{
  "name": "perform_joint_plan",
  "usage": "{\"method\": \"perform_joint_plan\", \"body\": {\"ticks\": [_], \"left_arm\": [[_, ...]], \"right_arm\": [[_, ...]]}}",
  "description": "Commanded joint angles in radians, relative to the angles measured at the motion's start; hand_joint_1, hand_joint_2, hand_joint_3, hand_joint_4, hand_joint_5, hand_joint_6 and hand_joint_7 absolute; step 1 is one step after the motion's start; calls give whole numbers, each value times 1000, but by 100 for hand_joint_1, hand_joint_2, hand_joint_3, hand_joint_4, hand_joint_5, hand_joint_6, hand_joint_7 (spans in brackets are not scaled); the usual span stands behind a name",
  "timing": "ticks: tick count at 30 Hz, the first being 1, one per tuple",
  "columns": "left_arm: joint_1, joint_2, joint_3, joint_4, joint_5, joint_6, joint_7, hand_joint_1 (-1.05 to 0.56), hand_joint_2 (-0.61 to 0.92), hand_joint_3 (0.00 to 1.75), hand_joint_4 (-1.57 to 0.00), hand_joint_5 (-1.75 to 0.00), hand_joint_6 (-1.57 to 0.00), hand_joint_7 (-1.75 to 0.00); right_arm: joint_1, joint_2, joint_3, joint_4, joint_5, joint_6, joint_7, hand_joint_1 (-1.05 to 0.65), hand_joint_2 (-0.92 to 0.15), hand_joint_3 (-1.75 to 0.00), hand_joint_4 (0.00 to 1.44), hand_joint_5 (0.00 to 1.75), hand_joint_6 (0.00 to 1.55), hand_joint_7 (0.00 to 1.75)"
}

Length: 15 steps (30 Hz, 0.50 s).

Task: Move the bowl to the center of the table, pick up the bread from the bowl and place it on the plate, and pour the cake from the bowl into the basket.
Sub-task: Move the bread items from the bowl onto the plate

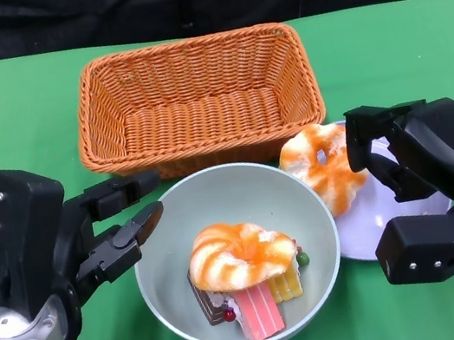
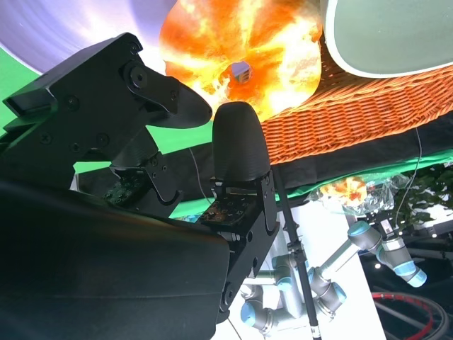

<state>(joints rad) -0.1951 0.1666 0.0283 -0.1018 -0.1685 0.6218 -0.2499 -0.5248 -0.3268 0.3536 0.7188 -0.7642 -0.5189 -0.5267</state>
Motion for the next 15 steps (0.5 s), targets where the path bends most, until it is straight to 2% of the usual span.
{"method": "perform_joint_plan", "body": {"ticks": [1,3,4,5,6,7,9,11,13,14,15], "left_arm": [[8,14,3,3,1,-10,-3,-50,92,33,-48,-12,-60,-1],[8,14,3,3,1,-10,-3,-50,92,33,-48,-12,-60,0],[8,12,3,-2,-3,-1,-2,-50,92,33,-48,-11,-60,0],[7,9,5,-6,-6,6,-1,-51,92,33,-48,-11,-59,0],[6,7,7,-8,-10,12,-1,-51,92,33,-47,-11,-59,0],[6,9,4,-10,-9,11,-2,-50,92,33,-47,-11,-59,0],[6,12,1,-13,-4,14,1,-51,92,33,-48,-11,-58,0],[5,14,-2,-13,0,13,1,-51,92,33,-48,-11,-58,0],[3,14,0,-12,-1,15,1,-50,92,34,-48,-11,-58,0],[2,13,3,-10,-3,19,3,-50,92,33,-48,-11,-58,0],[1,11,5,-10,-4,22,4,-51,92,33,-48,-11,-58,0]], "right_arm": [[-13,-13,-1,-12,7,-5,-13,-6,-51,-100,87,175,67,175],[-13,-13,-1,-12,7,-5,-13,-6,-51,-100,87,175,67,175],[9,-17,-1,-77,9,18,32,-6,-51,-100,87,175,67,175],[30,-20,-2,-138,11,40,68,-16,-62,-83,86,138,78,112],[49,-22,-4,-189,13,59,98,-19,-70,-68,88,120,91,70],[65,-24,-7,-230,17,72,120,-21,-76,-57,89,112,99,43],[89,-22,-17,-281,30,89,150,-23,-86,-39,90,98,109,15],[114,-13,-27,-329,48,99,165,-22,-89,-33,93,95,115,10],[132,-3,-34,-366,64,103,175,-19,-83,-44,93,106,123,8],[143,4,-37,-388,73,108,183,-15,-76,-63,89,136,123,32],[152,9,-39,-408,79,115,193,-12,-63,-91,88,159,100,100]]}}
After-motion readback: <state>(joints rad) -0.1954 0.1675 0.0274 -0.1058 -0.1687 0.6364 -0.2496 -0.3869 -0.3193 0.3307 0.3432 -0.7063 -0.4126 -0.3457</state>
